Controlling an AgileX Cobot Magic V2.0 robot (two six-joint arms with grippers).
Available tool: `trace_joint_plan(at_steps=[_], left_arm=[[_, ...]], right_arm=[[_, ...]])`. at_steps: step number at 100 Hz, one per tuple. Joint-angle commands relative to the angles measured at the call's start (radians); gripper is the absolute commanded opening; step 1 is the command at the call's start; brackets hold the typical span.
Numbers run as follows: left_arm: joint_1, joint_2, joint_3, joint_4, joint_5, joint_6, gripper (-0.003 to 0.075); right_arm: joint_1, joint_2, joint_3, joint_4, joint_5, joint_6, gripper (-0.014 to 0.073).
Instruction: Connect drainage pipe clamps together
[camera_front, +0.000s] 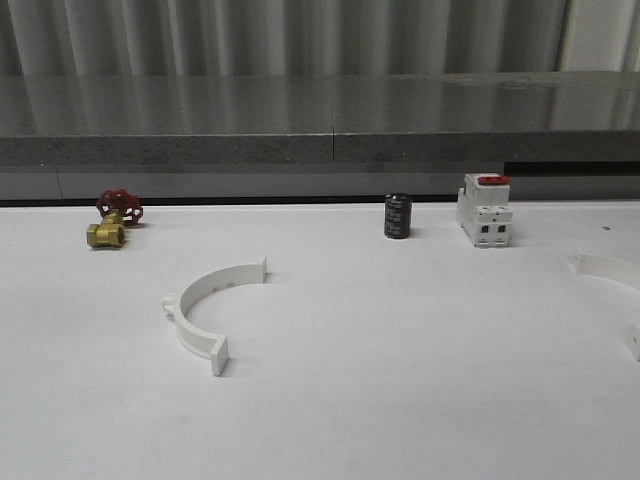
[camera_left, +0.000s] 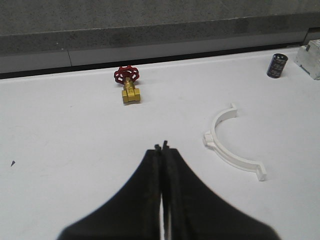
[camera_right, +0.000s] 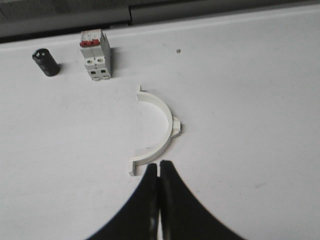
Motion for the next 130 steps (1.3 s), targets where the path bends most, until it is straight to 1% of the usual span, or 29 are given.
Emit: trace_joint_plan(at_steps=[1,27,33,38,43,48,50,55,58,62,67,78,85,114,130], left_arm=[[0.001,0.005,-0.027,-0.002,-0.072,-0.001,-0.002],[0.001,0.005,-0.027,-0.002,-0.072,-0.001,-0.002],[0.001,0.005,-0.027,-0.002,-0.072,-0.001,-0.002],[0.001,0.005,-0.027,-0.002,-0.072,-0.001,-0.002],[0.001,0.005,-0.027,-0.002,-0.072,-0.001,-0.002],[0.001,0.005,-0.027,-0.002,-0.072,-0.001,-0.002],[0.001,0.005,-0.027,-0.002,-0.072,-0.001,-0.002],[0.001,0.005,-0.027,-0.002,-0.072,-0.001,-0.002],[0.001,0.005,-0.027,-0.002,-0.072,-0.001,-0.002],[0.001,0.005,-0.027,-0.002,-0.072,-0.001,-0.002],[0.001,0.005,-0.027,-0.002,-0.072,-0.001,-0.002],[0.001,0.005,-0.027,-0.002,-0.072,-0.001,-0.002],[0.001,0.005,-0.027,-0.002,-0.072,-0.001,-0.002],[0.001,0.005,-0.027,-0.002,-0.072,-0.001,-0.002],[0.001,0.005,-0.027,-0.002,-0.072,-0.001,-0.002]], right_arm=[[-0.003,0.096,-0.071,0.0,-0.041,-0.01,-0.0069],[-0.003,0.26,-0.074,0.01,-0.035,-0.011,-0.0062],[-0.003,0.278,-0.074,0.01,-0.041,-0.011,-0.0022],[-0.003,0.291,-0.074,0.01,-0.044,-0.011,0.0041],[-0.003,0.3,-0.074,0.01,-0.046,-0.011,0.0132],[-0.003,0.307,-0.074,0.01,-0.047,-0.011,0.0265],[-0.003,0.307,-0.074,0.01,-0.05,-0.011,0.03],[-0.003,0.311,-0.074,0.01,-0.061,-0.011,0.0437],[-0.003,0.312,-0.073,0.01,-0.078,-0.011,0.0495],[-0.003,0.312,-0.072,0.01,-0.094,-0.011,0.0559],[-0.003,0.312,-0.072,0.01,-0.106,-0.011,0.0596],[-0.003,0.325,-0.074,0.01,-0.119,-0.011,0.06],[-0.004,0.366,-0.089,0.004,-0.112,-0.011,0.06],[-0.005,0.694,-0.235,-0.037,-0.09,-0.018,0.06],[-0.005,0.851,-0.327,-0.038,-0.082,-0.072,0.06]])
